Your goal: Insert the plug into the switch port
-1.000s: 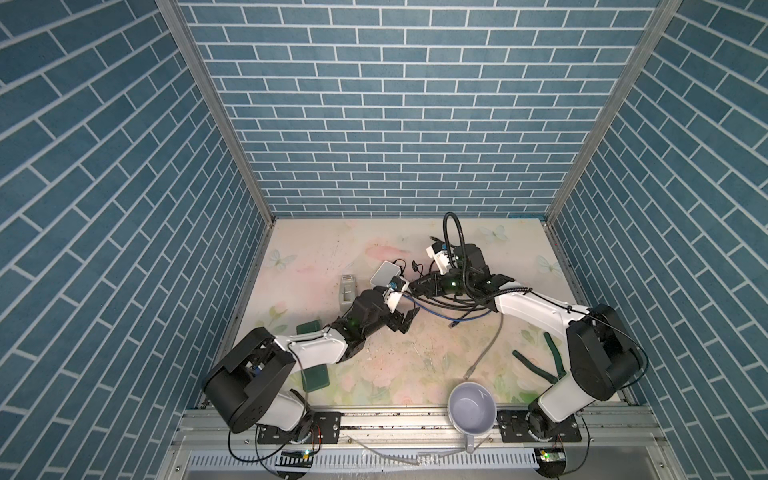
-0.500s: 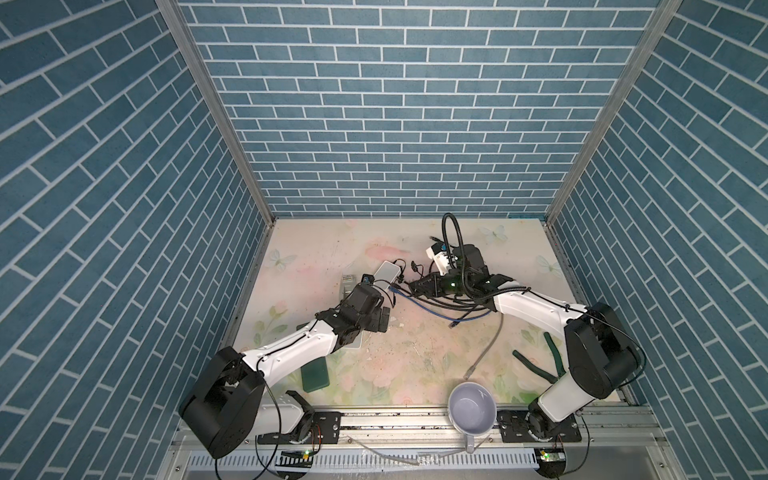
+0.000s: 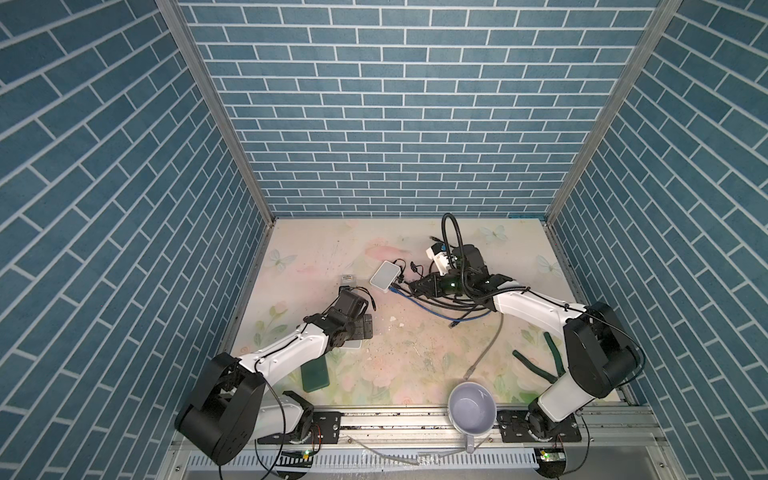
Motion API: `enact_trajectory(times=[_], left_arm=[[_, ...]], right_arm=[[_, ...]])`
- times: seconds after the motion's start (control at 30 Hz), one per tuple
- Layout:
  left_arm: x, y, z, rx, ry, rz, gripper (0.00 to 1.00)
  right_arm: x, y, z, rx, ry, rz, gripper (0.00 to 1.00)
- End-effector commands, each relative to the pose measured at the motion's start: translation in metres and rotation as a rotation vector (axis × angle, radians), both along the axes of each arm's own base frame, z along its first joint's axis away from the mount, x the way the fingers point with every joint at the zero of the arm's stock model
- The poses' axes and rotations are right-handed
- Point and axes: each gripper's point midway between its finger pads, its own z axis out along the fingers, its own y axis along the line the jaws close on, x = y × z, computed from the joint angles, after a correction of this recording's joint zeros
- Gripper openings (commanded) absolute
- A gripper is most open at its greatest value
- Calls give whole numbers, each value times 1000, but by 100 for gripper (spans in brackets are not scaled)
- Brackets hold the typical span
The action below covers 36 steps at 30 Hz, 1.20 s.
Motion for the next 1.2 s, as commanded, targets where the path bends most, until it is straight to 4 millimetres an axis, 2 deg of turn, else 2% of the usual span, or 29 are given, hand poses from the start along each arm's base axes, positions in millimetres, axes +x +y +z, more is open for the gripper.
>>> enact_trajectory(times=[0.0,0.2,0.27,0.5,0.67,0.83,1.03,1.17], left_arm=[[-9,1,-13,7,71,-7,97],[-15,3,-27,35,124,-16,88],[-17,3,-31,40,142,-21,83],[-15,-3,-36,34,162,-48,44],[-8,-19,-31,-21,134,-113,37],[8,-54,-2,-133,-24,-247,37],[22,-93,37,-129,-251,-454,37],[31,-111,57,-167,-377,-536,38]], right_arm=[[7,5,5,8,-32,15,0],[5,4,4,6,-29,15,0],[5,4,3,3,-28,15,0],[7,6,3,8,-27,17,0],[6,5,2,5,-25,17,0],[7,2,3,7,-42,5,0],[6,-1,10,55,-69,5,0],[8,-7,15,99,-72,-13,0]])
